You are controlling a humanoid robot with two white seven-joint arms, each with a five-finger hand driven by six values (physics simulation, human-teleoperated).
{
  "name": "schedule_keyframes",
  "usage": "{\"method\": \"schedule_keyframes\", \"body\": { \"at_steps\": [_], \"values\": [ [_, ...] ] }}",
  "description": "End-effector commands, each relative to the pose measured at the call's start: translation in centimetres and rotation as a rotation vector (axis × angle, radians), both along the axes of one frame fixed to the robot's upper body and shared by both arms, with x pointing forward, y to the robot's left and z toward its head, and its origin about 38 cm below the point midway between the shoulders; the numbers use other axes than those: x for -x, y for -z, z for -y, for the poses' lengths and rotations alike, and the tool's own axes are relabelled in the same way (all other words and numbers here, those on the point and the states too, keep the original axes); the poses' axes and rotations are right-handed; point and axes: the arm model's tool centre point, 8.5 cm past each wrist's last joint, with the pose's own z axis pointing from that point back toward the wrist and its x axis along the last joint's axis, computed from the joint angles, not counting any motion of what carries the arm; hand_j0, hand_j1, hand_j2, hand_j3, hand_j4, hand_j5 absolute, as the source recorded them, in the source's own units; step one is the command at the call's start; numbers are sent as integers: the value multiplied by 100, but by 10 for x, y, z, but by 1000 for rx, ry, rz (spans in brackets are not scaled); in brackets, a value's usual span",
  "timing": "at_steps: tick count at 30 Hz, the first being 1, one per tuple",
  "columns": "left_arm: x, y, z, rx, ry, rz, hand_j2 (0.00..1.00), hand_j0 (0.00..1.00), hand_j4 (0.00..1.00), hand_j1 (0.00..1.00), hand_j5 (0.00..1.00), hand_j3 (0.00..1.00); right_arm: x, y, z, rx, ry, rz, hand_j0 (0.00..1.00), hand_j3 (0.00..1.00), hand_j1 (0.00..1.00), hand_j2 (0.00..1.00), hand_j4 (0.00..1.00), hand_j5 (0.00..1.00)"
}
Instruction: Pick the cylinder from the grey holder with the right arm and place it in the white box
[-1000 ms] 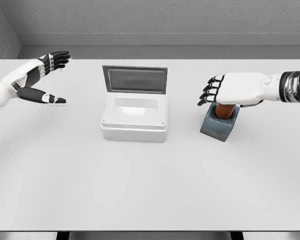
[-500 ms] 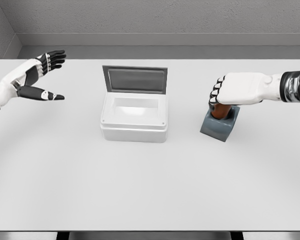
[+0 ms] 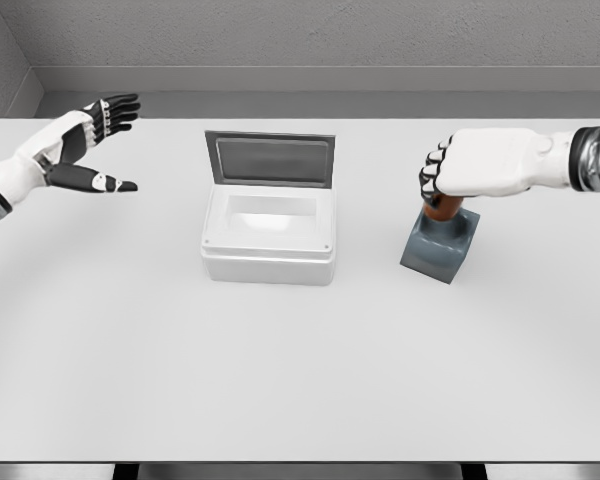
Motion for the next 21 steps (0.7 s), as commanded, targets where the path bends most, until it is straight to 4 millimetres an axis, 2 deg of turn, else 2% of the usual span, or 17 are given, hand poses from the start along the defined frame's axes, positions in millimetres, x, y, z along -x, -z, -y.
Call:
{"method": "schedule_keyframes", "body": {
  "at_steps": [1, 5, 7, 10, 18, 20, 21],
  "values": [
    [0, 7, -2, 7, -11, -21, 100, 100, 100, 100, 100, 100, 1, -1, -2, -5, -5, 1, 48, 48, 48, 48, 48, 48],
    [-9, 6, -5, 27, -44, -71, 100, 100, 100, 100, 100, 100, 0, -7, -6, -9, -14, 16, 48, 48, 48, 48, 48, 48],
    [-14, 4, -2, 74, -56, -114, 100, 100, 100, 100, 100, 100, -1, -6, -13, -19, -29, 16, 48, 48, 48, 48, 48, 48],
    [-19, 3, -9, 116, -85, -152, 100, 100, 100, 100, 100, 100, -2, -5, -22, -28, -46, 19, 48, 48, 48, 48, 48, 48],
    [-20, 3, -8, 119, -84, -150, 100, 100, 100, 100, 100, 100, -6, -11, -48, -47, -97, 48, 48, 48, 48, 48, 48, 48],
    [-20, 3, -7, 117, -82, -150, 100, 100, 100, 100, 100, 100, -6, -11, -49, -42, -98, 55, 48, 48, 48, 48, 48, 48],
    [-21, 4, -3, 125, -76, -151, 100, 100, 100, 100, 100, 100, -7, -11, -56, -52, -112, 56, 48, 48, 48, 48, 48, 48]
  ]
}}
